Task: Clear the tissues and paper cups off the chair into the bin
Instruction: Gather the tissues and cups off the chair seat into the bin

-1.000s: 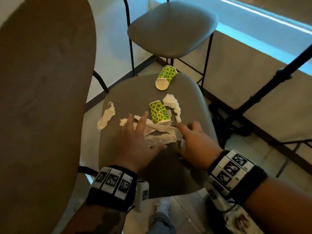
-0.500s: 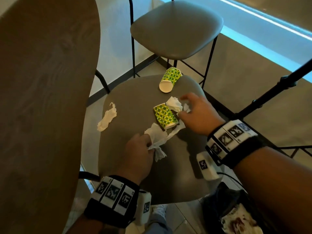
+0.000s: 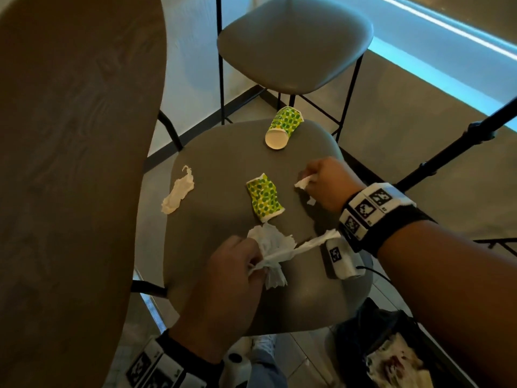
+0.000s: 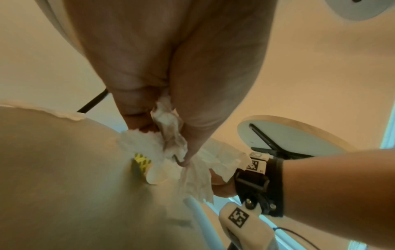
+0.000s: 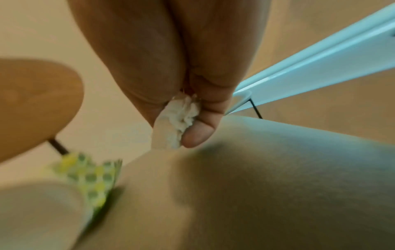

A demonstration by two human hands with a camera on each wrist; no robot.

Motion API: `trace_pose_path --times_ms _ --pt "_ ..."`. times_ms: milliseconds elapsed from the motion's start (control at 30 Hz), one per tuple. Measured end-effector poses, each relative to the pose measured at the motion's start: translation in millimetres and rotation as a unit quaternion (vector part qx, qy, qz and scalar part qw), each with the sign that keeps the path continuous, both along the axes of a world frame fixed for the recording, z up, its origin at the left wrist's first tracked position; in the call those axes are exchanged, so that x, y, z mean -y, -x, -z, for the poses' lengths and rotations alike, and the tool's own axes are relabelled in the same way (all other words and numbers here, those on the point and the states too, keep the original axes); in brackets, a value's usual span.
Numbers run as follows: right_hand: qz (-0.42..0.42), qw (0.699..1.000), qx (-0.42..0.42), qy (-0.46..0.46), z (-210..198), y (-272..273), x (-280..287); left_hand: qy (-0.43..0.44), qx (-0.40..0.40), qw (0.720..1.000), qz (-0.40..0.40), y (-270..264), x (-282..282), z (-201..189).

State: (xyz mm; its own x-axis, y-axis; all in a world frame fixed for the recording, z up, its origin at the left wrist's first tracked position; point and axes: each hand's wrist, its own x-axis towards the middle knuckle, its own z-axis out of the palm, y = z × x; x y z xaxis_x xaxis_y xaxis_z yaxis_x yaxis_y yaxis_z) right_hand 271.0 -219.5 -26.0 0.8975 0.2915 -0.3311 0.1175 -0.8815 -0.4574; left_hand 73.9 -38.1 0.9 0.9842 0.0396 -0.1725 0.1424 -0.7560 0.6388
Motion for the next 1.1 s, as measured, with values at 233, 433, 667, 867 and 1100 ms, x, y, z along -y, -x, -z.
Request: trace_pose_path --times_ms 233,433,667,867,1100 --pt "0.243 0.941 0.033 -0.233 -39.7 73.9 121.2 0.059 0.073 0.992 0.082 1.5 44.0 -40.5" --pt "0.469 0.801 0.002 -0.371 -16.6 186.2 267.6 0.098 0.066 0.968 0.222 2.0 153.3 -30.3" --pt "0.653 0.679 -0.062 -0.331 99.3 344.7 380.9 0.066 -0.129 0.897 0.417 37.2 330.3 112.6" --pt "0.75 0.557 -0.2 -0.297 227.4 419.0 408.4 -0.076 -0.223 0.829 0.507 78.8 438.7 265.8" --pt "0.789 0.465 -0.294 -0.274 342.7 469.8 421.1 -0.149 -0.259 0.814 0.498 115.6 481.8 358.8"
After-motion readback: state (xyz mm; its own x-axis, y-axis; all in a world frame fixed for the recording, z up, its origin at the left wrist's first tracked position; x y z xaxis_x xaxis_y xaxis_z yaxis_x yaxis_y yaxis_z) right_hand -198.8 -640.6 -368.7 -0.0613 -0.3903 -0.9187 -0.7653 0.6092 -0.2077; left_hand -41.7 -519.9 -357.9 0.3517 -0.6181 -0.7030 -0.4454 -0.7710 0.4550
